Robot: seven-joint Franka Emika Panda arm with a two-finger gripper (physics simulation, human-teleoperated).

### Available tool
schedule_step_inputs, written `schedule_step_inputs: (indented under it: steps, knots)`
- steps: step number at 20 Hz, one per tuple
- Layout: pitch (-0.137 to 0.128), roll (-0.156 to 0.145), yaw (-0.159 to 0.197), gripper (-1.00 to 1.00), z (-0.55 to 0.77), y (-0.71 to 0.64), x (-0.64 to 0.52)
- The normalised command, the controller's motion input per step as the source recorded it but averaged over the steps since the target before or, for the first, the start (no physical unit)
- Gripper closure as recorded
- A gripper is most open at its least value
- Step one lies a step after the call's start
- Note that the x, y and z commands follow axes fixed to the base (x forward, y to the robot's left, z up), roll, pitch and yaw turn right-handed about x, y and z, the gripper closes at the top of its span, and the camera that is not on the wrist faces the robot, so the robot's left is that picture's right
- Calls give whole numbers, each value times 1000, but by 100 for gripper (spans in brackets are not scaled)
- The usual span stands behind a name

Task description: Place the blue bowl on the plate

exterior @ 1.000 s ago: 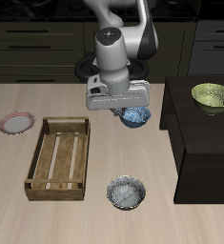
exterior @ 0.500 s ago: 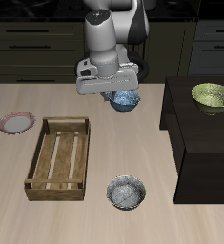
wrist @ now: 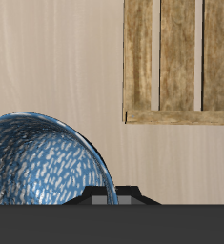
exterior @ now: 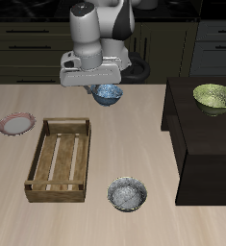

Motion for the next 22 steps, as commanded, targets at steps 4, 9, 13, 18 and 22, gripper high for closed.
schedule_step_inputs:
  steps: [4, 9, 13, 18, 22]
  knots:
    - [-18, -37, -22, 100, 36, -433, -226]
    - [6, 1, -16, 100, 54, -454, -210]
    - [10, -17, -10, 100, 33, -364, -139]
    - [-22, 0, 13, 100, 62, -374, -223]
    - [-2, -23, -21, 100, 64, -350, -154]
